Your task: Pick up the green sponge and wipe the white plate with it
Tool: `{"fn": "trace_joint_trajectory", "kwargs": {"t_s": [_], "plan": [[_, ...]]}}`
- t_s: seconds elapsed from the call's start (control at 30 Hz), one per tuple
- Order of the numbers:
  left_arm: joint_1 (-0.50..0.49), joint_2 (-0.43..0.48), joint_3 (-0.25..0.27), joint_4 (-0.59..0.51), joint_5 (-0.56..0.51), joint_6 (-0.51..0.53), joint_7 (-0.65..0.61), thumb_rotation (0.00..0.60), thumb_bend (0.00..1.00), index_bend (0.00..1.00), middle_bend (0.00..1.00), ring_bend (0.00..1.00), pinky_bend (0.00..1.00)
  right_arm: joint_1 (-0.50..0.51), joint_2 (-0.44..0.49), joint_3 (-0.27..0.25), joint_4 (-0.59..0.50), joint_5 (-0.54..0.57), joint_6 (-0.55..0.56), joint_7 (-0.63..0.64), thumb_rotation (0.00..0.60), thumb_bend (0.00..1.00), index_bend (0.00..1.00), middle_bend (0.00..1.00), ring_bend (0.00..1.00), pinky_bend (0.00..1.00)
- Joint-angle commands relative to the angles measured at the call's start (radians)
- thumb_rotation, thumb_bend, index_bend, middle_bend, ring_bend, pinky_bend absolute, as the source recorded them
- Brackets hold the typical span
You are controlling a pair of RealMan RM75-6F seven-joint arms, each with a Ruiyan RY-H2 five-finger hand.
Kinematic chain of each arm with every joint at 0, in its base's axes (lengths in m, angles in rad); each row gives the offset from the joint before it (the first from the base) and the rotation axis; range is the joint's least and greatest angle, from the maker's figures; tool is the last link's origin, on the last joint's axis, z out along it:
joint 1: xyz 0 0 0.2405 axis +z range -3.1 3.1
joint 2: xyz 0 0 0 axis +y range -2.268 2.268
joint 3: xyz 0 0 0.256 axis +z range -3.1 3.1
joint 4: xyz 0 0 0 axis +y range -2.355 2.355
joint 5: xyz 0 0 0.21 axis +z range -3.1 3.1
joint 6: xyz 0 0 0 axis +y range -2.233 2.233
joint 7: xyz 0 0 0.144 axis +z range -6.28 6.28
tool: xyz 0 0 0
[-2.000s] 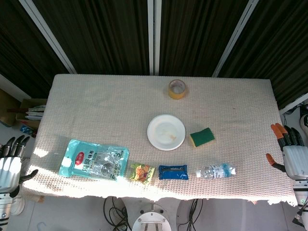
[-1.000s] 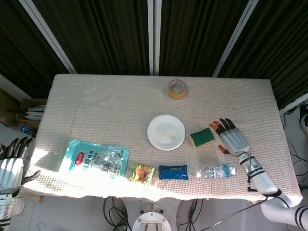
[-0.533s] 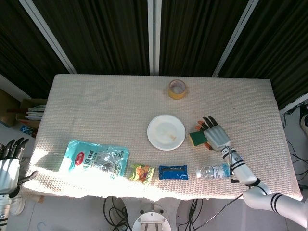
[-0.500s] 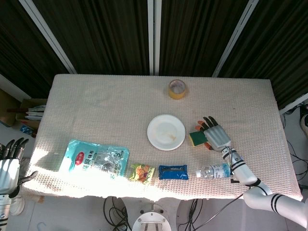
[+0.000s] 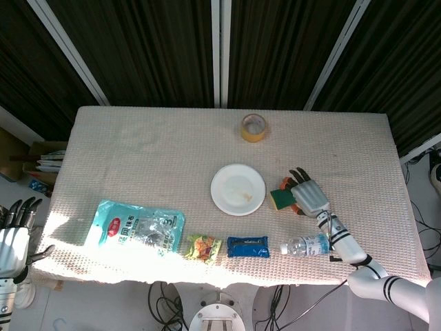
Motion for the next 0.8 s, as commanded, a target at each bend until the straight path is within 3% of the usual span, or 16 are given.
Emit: {"fn": "trace_joint_trajectory", "kwargs": {"t_s": [0.03, 0.4, 0.63, 0.8], "plan": [[0.002, 0.001, 0.002, -0.001, 0.002, 0.001, 0.000, 0.600, 0.02, 0.10, 0.07, 0.06, 0.16, 0.007, -0.009, -0.007, 0.019, -0.013, 0.008, 0.018, 0.600, 0.27, 0.33, 0.25, 0.09, 0.05], [0.005, 0.011, 0.004, -0.020, -0.002, -0.002, 0.008, 0.600, 0.02, 0.10, 0.07, 0.06, 0.16, 0.020, 0.050, 0.002, -0.033, -0.069, 0.097, 0.034, 0.600, 0.33, 0.44, 0.32, 0.13, 0.07], [0.002, 0.017, 0.006, -0.032, 0.003, -0.007, 0.017, 0.600, 0.02, 0.10, 0.06, 0.06, 0.16, 0.138, 0.076, 0.039, -0.101, -0.086, -0.012, -0.093, 0.600, 0.44, 0.55, 0.34, 0.16, 0.09], [0.008, 0.016, 0.008, -0.029, -0.001, -0.004, 0.008, 0.600, 0.02, 0.10, 0.07, 0.06, 0.16, 0.243, 0.025, 0.068, -0.083, -0.070, -0.134, -0.214, 0.600, 0.47, 0.60, 0.35, 0.18, 0.10]]}}
